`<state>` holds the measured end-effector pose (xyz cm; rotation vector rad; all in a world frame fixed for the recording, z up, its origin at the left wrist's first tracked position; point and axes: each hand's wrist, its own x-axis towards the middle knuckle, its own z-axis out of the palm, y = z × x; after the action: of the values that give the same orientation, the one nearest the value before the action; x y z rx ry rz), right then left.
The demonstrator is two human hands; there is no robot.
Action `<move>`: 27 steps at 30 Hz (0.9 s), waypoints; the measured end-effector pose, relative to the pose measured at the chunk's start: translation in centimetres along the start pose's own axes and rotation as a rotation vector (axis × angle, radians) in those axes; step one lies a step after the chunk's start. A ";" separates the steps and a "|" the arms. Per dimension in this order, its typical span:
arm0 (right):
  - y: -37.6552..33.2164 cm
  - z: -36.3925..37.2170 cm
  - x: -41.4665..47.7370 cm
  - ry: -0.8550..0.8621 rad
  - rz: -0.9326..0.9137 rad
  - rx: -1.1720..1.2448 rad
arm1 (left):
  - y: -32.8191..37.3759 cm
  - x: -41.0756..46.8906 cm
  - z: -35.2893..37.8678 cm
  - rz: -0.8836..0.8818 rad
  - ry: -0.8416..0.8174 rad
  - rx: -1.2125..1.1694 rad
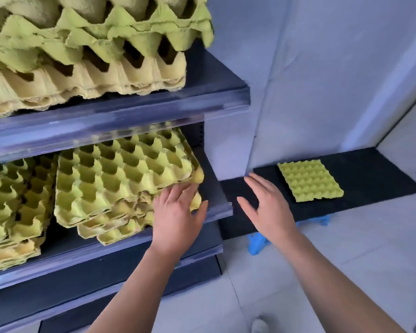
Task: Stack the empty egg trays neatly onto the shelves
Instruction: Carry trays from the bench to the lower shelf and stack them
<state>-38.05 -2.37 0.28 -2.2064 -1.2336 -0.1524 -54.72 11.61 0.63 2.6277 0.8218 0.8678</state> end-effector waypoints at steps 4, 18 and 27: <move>7.6 -2.8 -0.9 0.018 0.140 -0.020 | 5.3 2.1 5.8 0.090 -0.105 -0.064; 35.4 -12.3 -0.5 -0.138 0.438 -0.148 | 23.7 9.9 29.2 -0.028 -0.441 -0.102; 47.7 -10.5 5.0 -0.232 0.542 -0.152 | 27.1 16.8 40.9 -0.097 -0.582 -0.097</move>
<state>5.16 -23.01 -10.58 -2.6641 -0.7080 0.2399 -6.86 -3.00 -13.05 2.5159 0.7109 0.0912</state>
